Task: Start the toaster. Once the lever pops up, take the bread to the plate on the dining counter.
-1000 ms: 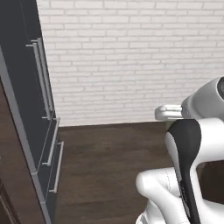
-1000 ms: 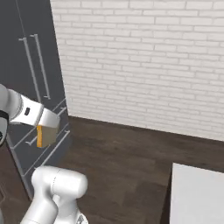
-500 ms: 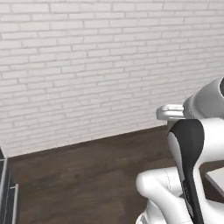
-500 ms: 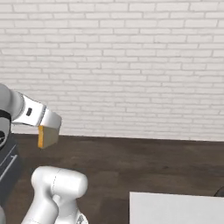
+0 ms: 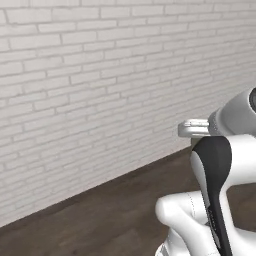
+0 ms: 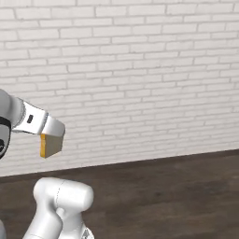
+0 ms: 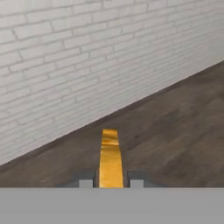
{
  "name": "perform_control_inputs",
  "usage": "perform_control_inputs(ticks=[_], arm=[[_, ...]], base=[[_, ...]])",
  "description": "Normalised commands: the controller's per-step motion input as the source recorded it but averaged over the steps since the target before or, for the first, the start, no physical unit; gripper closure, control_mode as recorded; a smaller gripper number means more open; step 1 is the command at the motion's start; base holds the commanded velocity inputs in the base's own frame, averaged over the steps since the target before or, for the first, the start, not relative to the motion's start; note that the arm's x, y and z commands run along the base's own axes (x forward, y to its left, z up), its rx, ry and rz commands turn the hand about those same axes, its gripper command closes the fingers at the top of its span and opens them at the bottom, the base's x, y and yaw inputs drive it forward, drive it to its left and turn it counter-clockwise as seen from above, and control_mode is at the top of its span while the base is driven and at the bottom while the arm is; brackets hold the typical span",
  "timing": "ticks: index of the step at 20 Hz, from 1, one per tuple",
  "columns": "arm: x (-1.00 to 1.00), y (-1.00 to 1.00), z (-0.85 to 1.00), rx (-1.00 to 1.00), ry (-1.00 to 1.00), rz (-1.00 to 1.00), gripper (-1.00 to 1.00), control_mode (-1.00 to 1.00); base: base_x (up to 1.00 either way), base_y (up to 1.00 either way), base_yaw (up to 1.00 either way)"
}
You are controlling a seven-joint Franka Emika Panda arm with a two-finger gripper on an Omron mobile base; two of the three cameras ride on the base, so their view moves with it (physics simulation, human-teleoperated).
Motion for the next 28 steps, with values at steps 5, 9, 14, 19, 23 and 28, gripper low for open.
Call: perform_control_inputs(ticks=[5, 9, 14, 19, 23, 28], arm=[[0.00, 0.00, 0.00, 0.00, 0.00, 0.00, 1.00, 1.00], [0.00, 0.00, 0.00, 0.00, 0.00, 0.00, 1.00, 1.00], [0.00, 0.00, 0.00, 0.00, 0.00, 0.00, 1.00, 1.00], [0.00, 0.00, 0.00, 0.00, 0.00, 0.00, 1.00, 1.00], [0.00, 0.00, 0.00, 0.00, 0.00, 0.00, 1.00, 1.00], [0.00, 0.00, 0.00, 0.00, 0.00, 0.00, 1.00, 1.00]], base=[[0.99, 0.16, -0.49], [0.73, 0.26, -0.62], [0.48, 0.31, -0.73], [0.40, 0.31, -0.75], [0.50, 0.36, -0.71], [0.73, 0.34, -0.62]])
